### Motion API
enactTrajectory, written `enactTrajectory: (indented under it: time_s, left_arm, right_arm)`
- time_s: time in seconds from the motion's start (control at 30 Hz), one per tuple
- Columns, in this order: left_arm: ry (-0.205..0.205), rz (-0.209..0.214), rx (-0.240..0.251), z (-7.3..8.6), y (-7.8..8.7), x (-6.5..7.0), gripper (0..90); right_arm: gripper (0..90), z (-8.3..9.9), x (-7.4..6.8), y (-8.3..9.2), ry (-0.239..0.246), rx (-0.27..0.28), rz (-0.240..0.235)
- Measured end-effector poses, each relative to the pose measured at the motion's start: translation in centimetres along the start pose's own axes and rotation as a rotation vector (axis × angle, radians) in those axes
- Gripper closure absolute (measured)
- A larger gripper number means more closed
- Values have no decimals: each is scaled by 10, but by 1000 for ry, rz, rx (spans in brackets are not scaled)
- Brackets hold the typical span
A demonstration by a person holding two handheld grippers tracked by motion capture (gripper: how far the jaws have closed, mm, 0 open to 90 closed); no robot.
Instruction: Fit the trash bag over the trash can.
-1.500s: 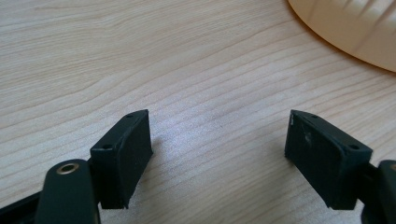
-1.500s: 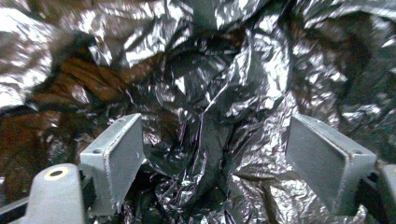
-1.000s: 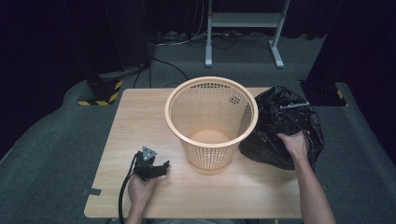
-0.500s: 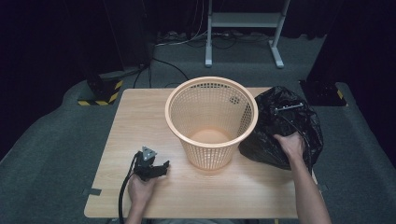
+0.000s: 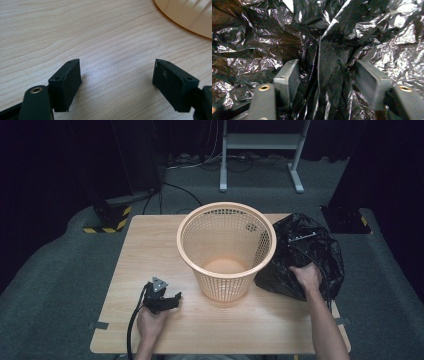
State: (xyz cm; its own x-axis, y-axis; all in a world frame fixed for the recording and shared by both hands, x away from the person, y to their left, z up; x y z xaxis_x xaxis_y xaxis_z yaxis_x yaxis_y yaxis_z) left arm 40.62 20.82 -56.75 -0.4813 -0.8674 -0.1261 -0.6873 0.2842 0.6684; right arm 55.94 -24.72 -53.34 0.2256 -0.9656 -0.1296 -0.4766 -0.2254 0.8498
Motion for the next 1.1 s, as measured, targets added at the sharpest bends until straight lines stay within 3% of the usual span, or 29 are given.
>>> enactTrajectory:
  time_s: [0.13,0.47,0.63,1.1]
  left_arm:
    - [0,-1,0,0,0,0,228]
    - [0,0,0,0,0,0,228]
    - [0,0,0,0,0,0,228]
    - [-2,2,1,0,0,0,230]
  right_arm:
    - [481,2,0,-5,1,-15,2]
    - [838,2,3,-3,-9,-5,0]
    - [874,2,2,1,1,3,4]
    - [886,-1,10,35,24,54,-7]
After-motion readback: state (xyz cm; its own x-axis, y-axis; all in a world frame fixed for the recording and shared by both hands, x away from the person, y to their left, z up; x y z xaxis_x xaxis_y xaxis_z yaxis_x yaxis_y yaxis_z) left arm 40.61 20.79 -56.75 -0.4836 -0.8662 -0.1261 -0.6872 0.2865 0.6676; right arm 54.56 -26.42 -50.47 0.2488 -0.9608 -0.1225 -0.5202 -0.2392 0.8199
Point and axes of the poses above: each handheld gripper's, and its own axes: y roughly backward along the jaws, z roughly out of its underside, x roughly to its right, the point moved 6 cm from there along -y, roughly forward along the jaws, and after that the axes turned 10 degrees about -y, right-handed, at the moved point
